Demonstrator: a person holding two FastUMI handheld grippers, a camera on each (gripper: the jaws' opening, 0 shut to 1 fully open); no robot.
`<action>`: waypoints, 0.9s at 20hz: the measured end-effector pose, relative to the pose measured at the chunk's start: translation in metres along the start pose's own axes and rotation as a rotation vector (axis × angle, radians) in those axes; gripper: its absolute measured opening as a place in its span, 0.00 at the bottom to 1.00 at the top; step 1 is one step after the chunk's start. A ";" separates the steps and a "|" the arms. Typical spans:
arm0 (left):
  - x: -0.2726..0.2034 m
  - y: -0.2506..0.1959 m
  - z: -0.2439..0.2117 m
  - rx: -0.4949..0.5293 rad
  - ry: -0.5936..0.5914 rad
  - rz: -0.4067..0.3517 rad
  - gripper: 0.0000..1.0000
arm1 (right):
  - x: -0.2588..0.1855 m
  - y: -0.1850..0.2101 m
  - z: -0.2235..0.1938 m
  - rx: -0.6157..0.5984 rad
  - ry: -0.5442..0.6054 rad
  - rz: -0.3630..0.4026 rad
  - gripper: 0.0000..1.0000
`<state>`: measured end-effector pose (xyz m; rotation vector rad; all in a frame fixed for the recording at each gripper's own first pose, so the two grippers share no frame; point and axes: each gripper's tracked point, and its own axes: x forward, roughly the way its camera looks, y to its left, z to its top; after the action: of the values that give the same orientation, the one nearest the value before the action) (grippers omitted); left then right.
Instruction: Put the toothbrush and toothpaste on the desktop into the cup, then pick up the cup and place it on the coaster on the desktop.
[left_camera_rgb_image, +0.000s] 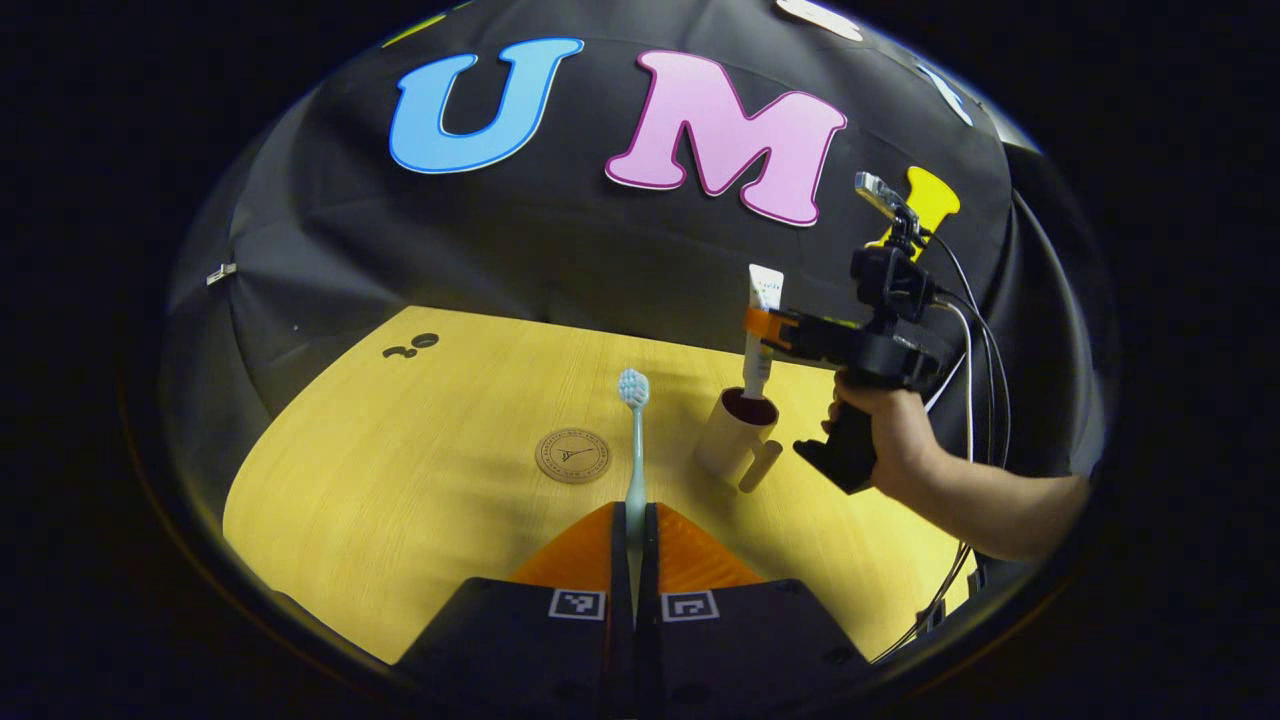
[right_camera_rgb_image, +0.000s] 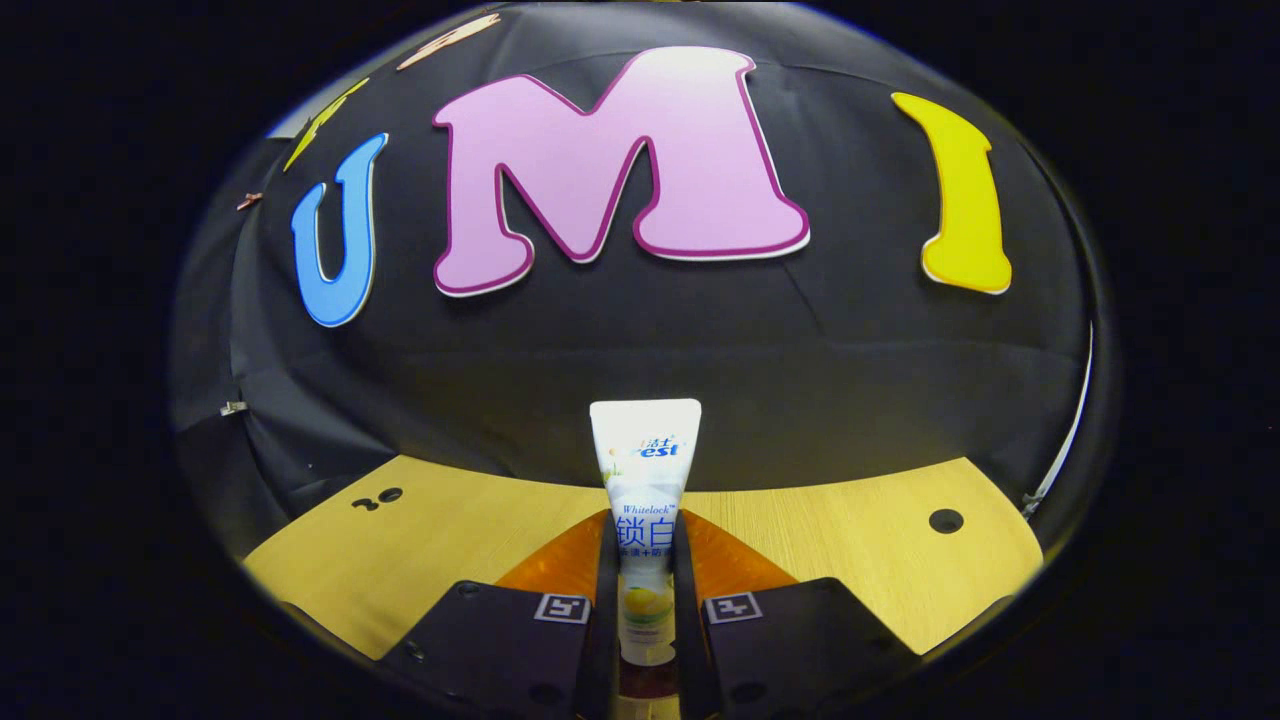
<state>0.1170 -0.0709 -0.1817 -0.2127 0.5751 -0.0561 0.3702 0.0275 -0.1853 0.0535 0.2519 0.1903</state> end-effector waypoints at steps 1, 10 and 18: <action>0.003 -0.003 0.002 0.001 -0.007 -0.005 0.06 | 0.003 0.000 -0.005 -0.005 -0.008 0.000 0.27; 0.016 -0.025 0.002 0.004 -0.007 -0.052 0.06 | -0.002 -0.002 -0.044 0.024 0.010 -0.019 0.27; 0.018 -0.033 -0.005 0.018 -0.008 -0.071 0.06 | -0.011 0.003 -0.068 -0.007 0.039 -0.011 0.60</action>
<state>0.1299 -0.1064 -0.1880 -0.2157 0.5593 -0.1291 0.3423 0.0300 -0.2486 0.0412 0.2903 0.1815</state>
